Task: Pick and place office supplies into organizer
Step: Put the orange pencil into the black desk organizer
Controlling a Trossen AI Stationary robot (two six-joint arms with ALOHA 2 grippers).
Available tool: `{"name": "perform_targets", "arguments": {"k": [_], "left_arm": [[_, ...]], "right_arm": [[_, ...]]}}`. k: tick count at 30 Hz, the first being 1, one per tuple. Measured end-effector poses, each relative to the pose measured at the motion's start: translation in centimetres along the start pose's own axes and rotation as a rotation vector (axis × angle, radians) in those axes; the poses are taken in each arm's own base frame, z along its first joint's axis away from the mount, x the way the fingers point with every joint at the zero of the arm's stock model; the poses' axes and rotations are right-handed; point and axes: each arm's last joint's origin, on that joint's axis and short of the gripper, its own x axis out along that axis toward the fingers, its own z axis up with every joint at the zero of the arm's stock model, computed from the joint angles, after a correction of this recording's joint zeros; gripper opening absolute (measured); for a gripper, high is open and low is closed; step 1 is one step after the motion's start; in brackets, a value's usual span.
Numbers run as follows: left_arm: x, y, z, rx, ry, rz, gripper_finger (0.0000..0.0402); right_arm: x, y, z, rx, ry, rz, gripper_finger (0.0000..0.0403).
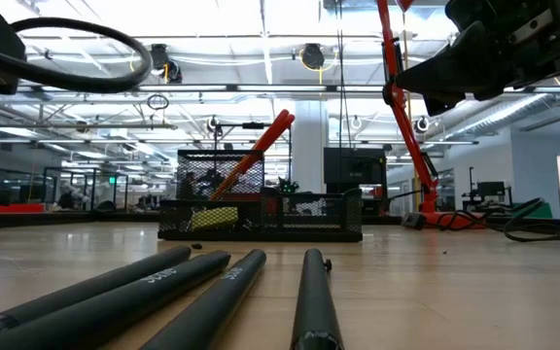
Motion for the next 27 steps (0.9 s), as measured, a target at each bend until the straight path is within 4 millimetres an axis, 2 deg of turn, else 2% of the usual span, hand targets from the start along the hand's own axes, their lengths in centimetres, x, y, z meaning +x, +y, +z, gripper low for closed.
{"name": "perform_targets", "arguments": {"k": [5,13,18,24,27], "left_arm": [[0.1,-0.1,-0.5,0.053,-0.018,0.020,0.0115],[0.1,0.0,-0.7,0.090,-0.028,0.047,0.0012],[0.1,0.0,-0.7,0.088,-0.042,0.050,0.0019],[0.2,0.0,-0.5,0.066,-0.114,0.077,0.0009],[-1.0,0.3,-0.3,0.048,-0.159,0.049,0.0016]], "right_arm": [[0.0,0.0,0.0,0.000,0.001,0.000,0.0004],[0.0,0.0,0.0,-0.001,0.004,0.000,0.0004],[0.0,0.0,0.0,-0.001,0.003,0.000,0.0004],[0.0,0.0,0.0,-0.001,0.003,0.000,0.0004],[0.0,0.0,0.0,-0.001,0.003,0.000,0.0004]]}}
